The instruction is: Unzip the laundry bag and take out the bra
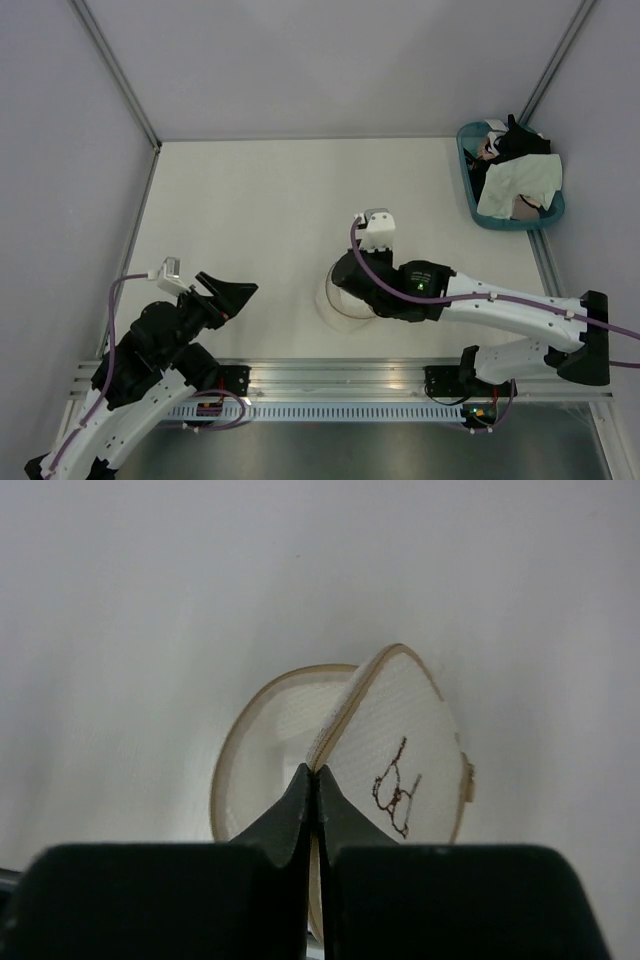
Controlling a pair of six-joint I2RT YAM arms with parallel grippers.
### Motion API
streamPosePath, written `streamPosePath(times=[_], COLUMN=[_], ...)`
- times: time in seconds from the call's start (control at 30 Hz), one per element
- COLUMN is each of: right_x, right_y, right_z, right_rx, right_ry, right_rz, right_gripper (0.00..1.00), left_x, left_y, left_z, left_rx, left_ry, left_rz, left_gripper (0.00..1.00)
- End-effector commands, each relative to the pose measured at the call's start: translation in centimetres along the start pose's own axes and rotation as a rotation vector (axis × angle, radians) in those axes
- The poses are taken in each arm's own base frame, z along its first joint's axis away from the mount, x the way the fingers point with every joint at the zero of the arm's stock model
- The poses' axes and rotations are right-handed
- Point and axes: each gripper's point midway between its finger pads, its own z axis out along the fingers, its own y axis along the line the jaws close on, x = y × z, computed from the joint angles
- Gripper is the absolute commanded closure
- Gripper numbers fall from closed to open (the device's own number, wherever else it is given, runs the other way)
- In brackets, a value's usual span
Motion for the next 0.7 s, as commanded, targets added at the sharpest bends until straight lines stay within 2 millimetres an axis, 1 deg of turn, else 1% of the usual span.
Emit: streamPosePath(times=[0.0, 0.03, 0.07, 0.1, 0.13, 0.17, 0.2, 0.23, 0.27, 0.33, 0.37, 0.4, 0.43, 0.5, 0.53, 0.57, 0.6, 0.63, 0.67], right_x=[-0.7, -0.2, -0.1, -0.4, -0.1, -0.1, 0.6, 0.9, 0.8, 0.2, -0.2, -0.5, -0.9, -1.5, -1.8, -2.0, -2.4, -2.8, -3.0], right_y=[-5.3, -7.6, -8.9, -9.8, -12.5, -12.8, -13.8, -15.1, -15.9, -16.9, -17.0, -17.3, -17.6, -17.9, -17.8, -17.7, -17.5, -16.7, -16.3], right_z=[-1.2, -1.6, -1.8, -1.7, -2.6, -2.4, -2.3, -2.1, -2.0, -2.0, -2.0, -1.9, -1.8, -1.7, -1.7, -1.7, -1.9, -1.6, -1.6], right_rx=[0.204, 0.288, 0.343, 0.412, 0.512, 0.53, 0.548, 0.591, 0.614, 0.644, 0.649, 0.666, 0.681, 0.701, 0.701, 0.695, 0.675, 0.638, 0.606], right_ry=[-0.037, -0.015, -0.014, -0.045, -0.017, -0.018, 0.003, 0.03, 0.035, 0.006, -0.006, -0.01, -0.029, -0.045, -0.056, -0.06, -0.072, -0.093, -0.092], right_rz=[-0.041, -0.1, -0.121, -0.079, -0.148, -0.162, -0.162, -0.121, -0.096, -0.06, -0.057, -0.062, -0.067, -0.061, -0.05, -0.04, -0.031, -0.008, -0.022], right_gripper=[1.0, 1.0, 1.0, 1.0, 1.0, 0.99, 0.98, 0.93, 0.79, 0.66, 0.43, 0.16, 0.02, 0.02, 0.02, 0.02, 0.02, 0.02, 0.02], left_x=[-0.3, -0.2, -0.2, -0.3, -0.3, -0.3, -0.4, -0.5, -0.6, -0.6, -0.6, -0.3, -0.2, 0.5, 0.9, 1.6, 2.0, 3.0, 3.3], left_y=[-0.8, -0.8, -1.1, -1.2, -1.3, -1.3, -1.4, -1.5, -1.6, -1.7, -1.8, -2.0, -2.2, -2.7, -4.5, -4.8, -5.6, -6.5, -7.1], left_z=[0.2, 0.4, 0.5, 0.5, 0.4, 0.5, 0.4, 0.4, 0.4, 0.4, 0.4, 0.6, 0.7, 1.3, 1.5, 2.0, 2.3, 3.4, 3.9], left_rx=[0.005, -0.001, 0.005, 0.006, 0.006, 0.002, 0.005, 0.005, 0.008, 0.009, 0.011, 0.013, 0.022, 0.045, 0.125, 0.142, 0.177, 0.204, 0.219], left_ry=[-0.001, 0.006, 0.006, 0.007, 0.007, 0.009, 0.008, 0.006, 0.005, 0.006, 0.01, 0.023, 0.03, 0.07, 0.099, 0.132, 0.155, 0.213, 0.24], left_rz=[-0.032, -0.029, -0.03, -0.028, -0.025, -0.023, -0.022, -0.02, -0.023, -0.023, -0.023, -0.016, -0.01, 0.04, 0.049, 0.062, 0.083, 0.098, 0.114], left_gripper=[0.11, 0.11, 0.11, 0.11, 0.11, 0.11, 0.11, 0.11, 0.11, 0.12, 0.12, 0.12, 0.12, 0.11, 0.11, 0.1, 0.1, 0.1, 0.1])
